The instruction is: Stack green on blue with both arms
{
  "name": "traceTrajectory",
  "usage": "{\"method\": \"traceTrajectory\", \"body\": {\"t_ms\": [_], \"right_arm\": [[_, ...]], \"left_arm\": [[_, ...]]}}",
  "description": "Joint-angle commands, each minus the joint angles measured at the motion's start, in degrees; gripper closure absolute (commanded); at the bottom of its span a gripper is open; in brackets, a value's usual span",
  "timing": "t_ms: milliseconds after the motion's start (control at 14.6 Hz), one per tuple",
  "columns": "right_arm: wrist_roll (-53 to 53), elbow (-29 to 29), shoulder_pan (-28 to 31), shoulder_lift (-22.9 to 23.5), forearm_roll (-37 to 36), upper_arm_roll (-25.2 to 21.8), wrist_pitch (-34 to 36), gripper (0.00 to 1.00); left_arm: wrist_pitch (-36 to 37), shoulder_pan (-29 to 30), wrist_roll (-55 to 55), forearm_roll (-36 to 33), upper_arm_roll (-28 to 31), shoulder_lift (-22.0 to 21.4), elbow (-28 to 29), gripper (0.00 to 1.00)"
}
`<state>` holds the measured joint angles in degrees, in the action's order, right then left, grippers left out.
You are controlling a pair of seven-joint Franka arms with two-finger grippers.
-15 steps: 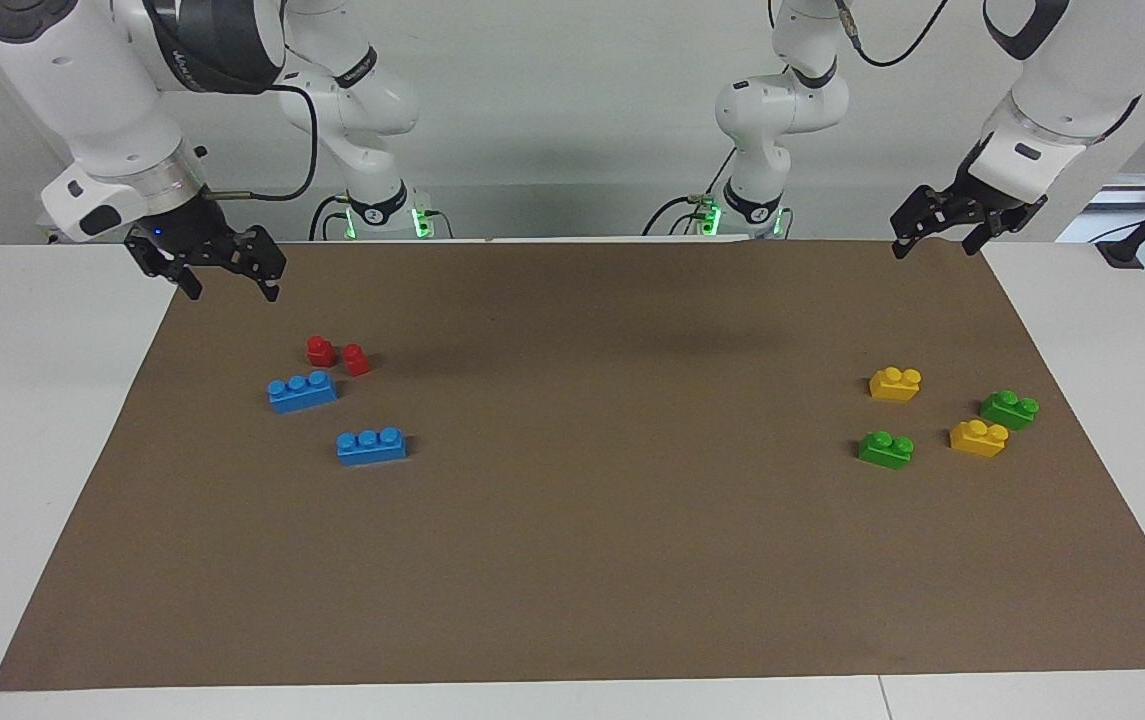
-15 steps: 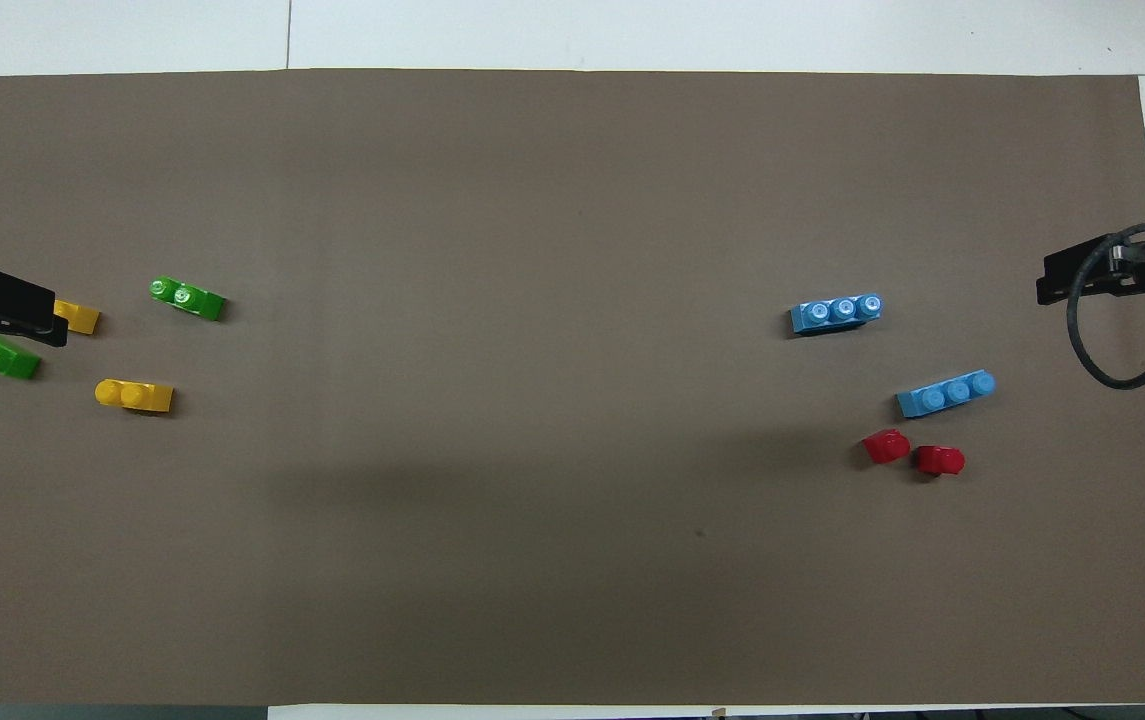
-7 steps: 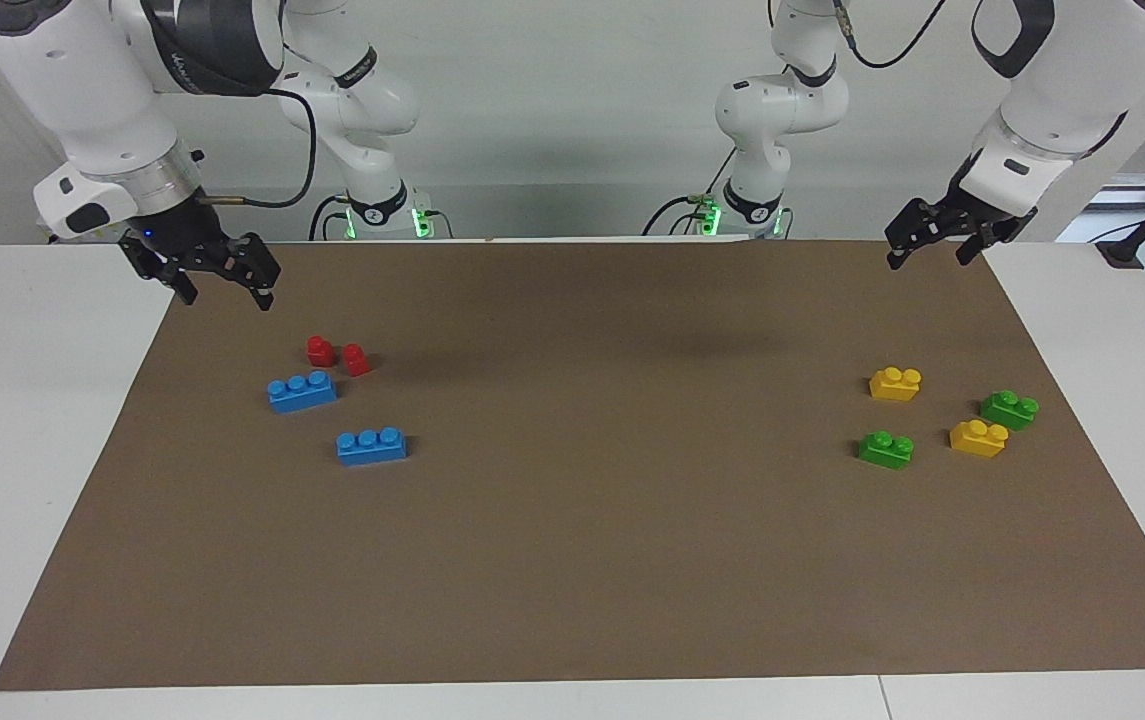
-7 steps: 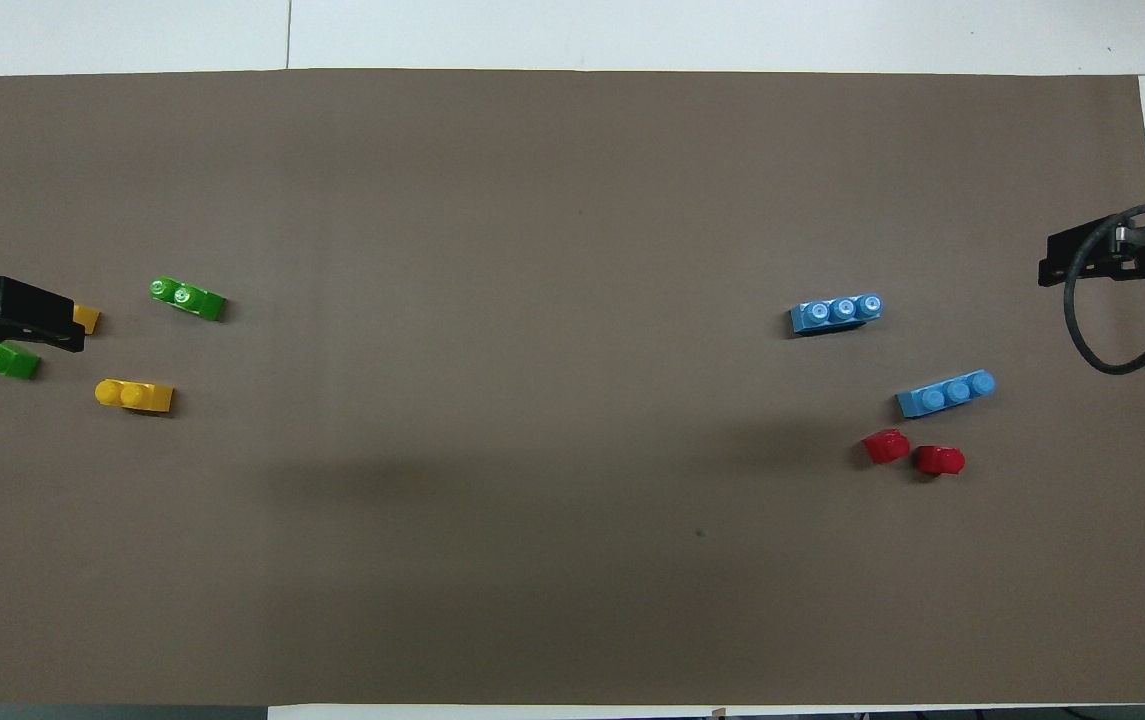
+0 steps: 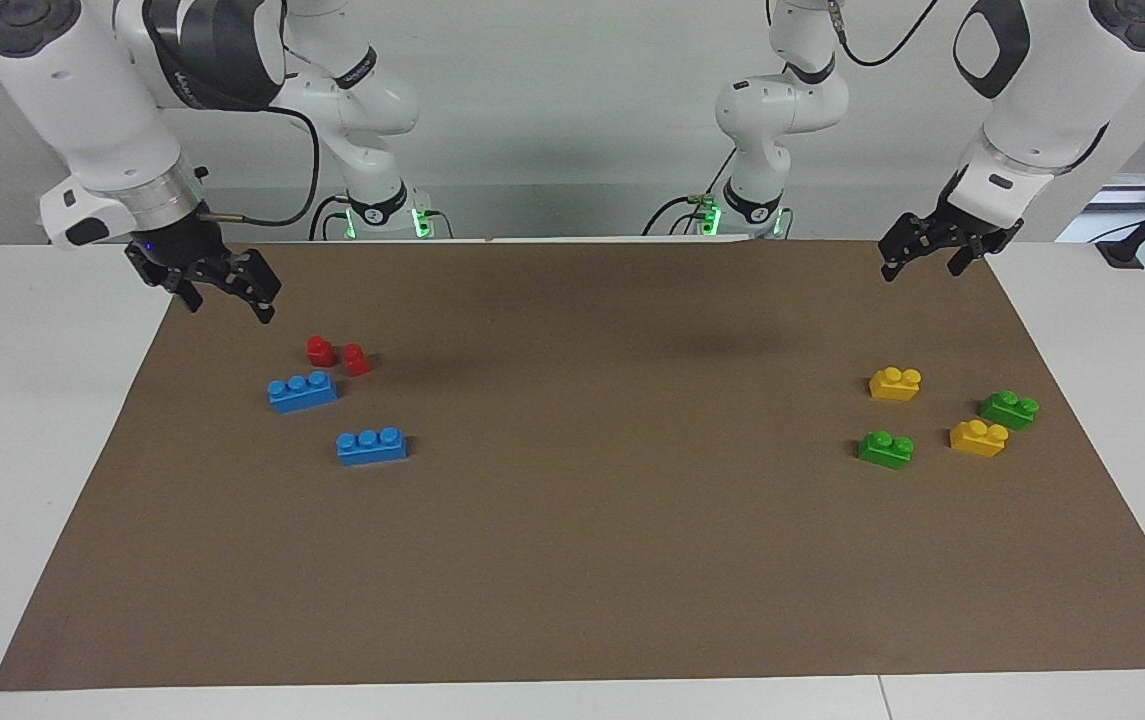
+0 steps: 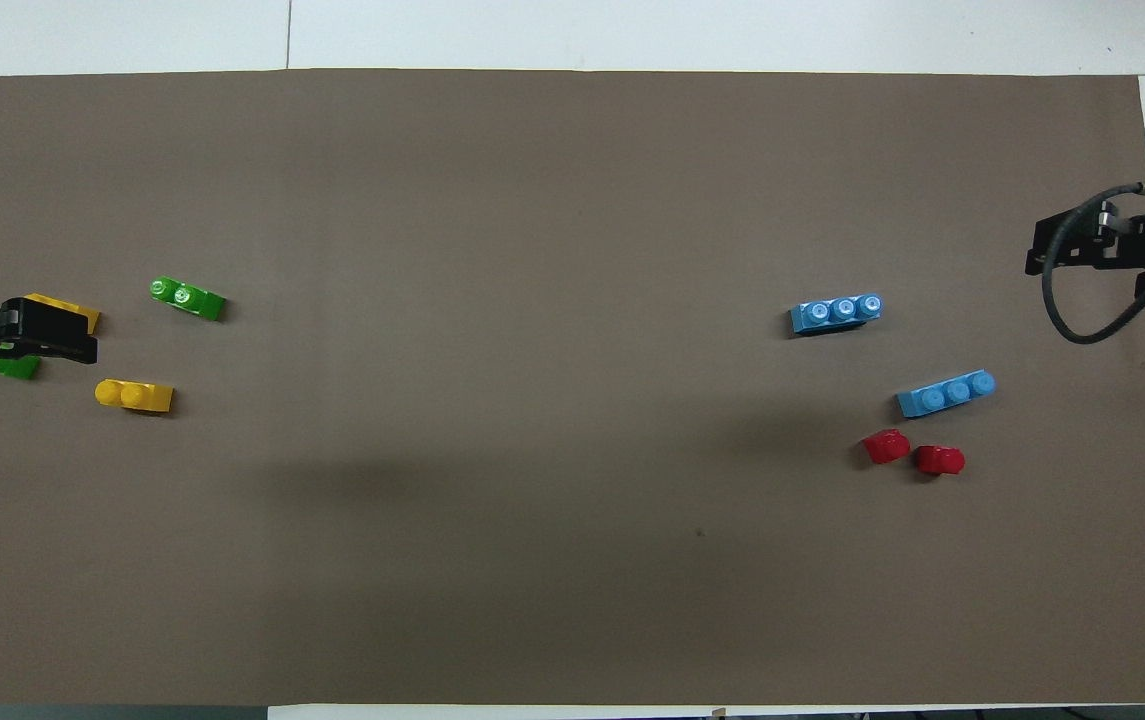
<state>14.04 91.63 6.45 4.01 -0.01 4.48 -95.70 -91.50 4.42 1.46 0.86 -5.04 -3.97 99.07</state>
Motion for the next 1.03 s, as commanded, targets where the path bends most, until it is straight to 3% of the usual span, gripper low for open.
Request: {"method": "traceTrajectory", "body": {"t_ms": [0,481,961], "right_arm": [[6.85,0.22,0.67,3.18,-0.34,0.44,-3.78,0.0],[31.72,1.79,-0.11,8.38,4.93,0.53,-9.76,0.0],[43.96,5.48,-0.29,10.4,11.86,0.53,-15.74,0.0]], "left_arm": [[-2.02,0.85,-0.23,0.1,-0.14,-1.74,3.14,0.0],[-9.47,2.52,1.6,0.19,-0.14,-1.21,9.29,0.0],[-18.27,2.78,16.26,0.19,-0.23,3.35,12.46,0.0]]}}
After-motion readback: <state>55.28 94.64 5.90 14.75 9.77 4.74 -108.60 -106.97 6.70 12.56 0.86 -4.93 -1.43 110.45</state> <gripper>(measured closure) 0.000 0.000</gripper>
